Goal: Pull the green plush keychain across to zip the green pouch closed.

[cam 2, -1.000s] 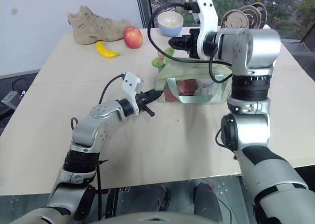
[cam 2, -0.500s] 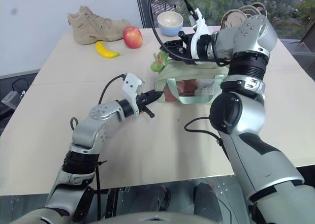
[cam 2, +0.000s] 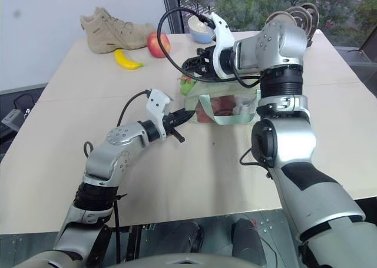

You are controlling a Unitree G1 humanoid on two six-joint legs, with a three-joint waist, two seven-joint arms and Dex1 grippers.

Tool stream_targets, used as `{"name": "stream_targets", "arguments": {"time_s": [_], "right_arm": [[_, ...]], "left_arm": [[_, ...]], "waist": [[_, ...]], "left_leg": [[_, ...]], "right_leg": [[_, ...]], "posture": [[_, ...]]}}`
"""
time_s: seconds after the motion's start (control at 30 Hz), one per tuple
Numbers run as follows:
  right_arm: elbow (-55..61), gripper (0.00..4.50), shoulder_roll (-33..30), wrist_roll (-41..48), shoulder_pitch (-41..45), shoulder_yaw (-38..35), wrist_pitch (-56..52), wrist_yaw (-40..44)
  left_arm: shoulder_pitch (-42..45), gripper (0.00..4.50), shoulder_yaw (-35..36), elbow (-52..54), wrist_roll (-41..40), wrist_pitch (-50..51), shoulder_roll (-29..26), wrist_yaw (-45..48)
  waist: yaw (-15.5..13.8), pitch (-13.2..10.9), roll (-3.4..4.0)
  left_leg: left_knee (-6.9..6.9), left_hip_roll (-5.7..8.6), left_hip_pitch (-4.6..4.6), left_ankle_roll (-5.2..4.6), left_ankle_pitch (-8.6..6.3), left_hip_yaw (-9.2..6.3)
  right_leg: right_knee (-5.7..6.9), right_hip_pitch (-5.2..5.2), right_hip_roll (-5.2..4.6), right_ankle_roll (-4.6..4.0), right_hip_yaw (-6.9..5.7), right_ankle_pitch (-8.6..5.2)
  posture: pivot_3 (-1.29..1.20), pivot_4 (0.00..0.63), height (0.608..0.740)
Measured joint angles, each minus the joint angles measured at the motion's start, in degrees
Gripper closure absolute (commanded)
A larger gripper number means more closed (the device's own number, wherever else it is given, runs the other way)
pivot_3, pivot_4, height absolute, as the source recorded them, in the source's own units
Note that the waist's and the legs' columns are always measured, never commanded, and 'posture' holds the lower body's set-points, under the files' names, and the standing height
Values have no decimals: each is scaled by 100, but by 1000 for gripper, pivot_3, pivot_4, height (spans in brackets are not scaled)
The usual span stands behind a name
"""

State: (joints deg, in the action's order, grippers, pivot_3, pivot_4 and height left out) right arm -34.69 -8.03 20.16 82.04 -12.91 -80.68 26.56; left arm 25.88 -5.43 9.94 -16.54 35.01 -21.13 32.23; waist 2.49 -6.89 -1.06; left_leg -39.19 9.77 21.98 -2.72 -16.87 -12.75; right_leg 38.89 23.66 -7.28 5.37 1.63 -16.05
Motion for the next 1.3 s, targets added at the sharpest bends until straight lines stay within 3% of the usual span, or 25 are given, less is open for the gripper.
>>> {"name": "stream_targets", "arguments": {"time_s": [0.13,0.23,0.3,0.37,0.53,0.73,0.97,1.3], "right_arm": [[576,2541,-340,-71,-387,1255,463,594],[1032,3431,-537,-179,-558,1948,907,933],[1199,4406,-540,-203,-631,2125,1170,998],[1235,4406,-536,-197,-667,2082,1331,952],[1408,4406,-442,116,-689,1117,1362,581],[1851,4406,-103,758,-820,-498,853,-513],[3027,4406,71,915,-1641,-953,1046,-1436],[3738,4406,-495,491,-2970,-1327,2916,-2163]], "left_arm": [[-4,4500,-19,4,22,-20,1,-1],[-7,4500,-28,4,54,-37,4,-1],[-7,4500,-31,4,74,-43,11,-4],[-7,4500,-33,4,76,-47,16,-4],[-8,4500,14,5,67,-36,65,-56],[34,4500,212,16,-115,201,325,-253],[118,4500,325,-43,-345,450,464,-372],[228,4500,544,-354,-524,529,512,-470]], "waist": [[-3,0,0],[-4,0,-1],[-7,1,-1],[-15,1,-1],[-12,0,0],[-7,0,0],[-14,0,0],[-7,8,6]], "left_leg": [[-2,0,2,0,0,-1],[-2,0,1,0,0,-2],[-1,0,0,0,0,-3],[-2,0,1,0,0,-4],[0,0,1,0,0,-7],[2,-1,2,0,0,-4],[-1,0,3,0,0,-3],[0,-2,-8,0,0,9]], "right_leg": [[-2,0,0,0,-1,0],[-2,-1,0,0,-3,0],[-3,-2,0,0,-4,0],[-3,-2,1,0,-7,0],[-3,-1,1,0,-11,0],[-3,2,1,0,-7,0],[-3,2,0,0,-4,0],[-1,-5,2,0,5,0]], "posture": [[0,150,740],[0,150,740],[0,150,740],[0,150,740],[0,150,740],[0,150,740],[0,150,740],[0,150,740]]}}
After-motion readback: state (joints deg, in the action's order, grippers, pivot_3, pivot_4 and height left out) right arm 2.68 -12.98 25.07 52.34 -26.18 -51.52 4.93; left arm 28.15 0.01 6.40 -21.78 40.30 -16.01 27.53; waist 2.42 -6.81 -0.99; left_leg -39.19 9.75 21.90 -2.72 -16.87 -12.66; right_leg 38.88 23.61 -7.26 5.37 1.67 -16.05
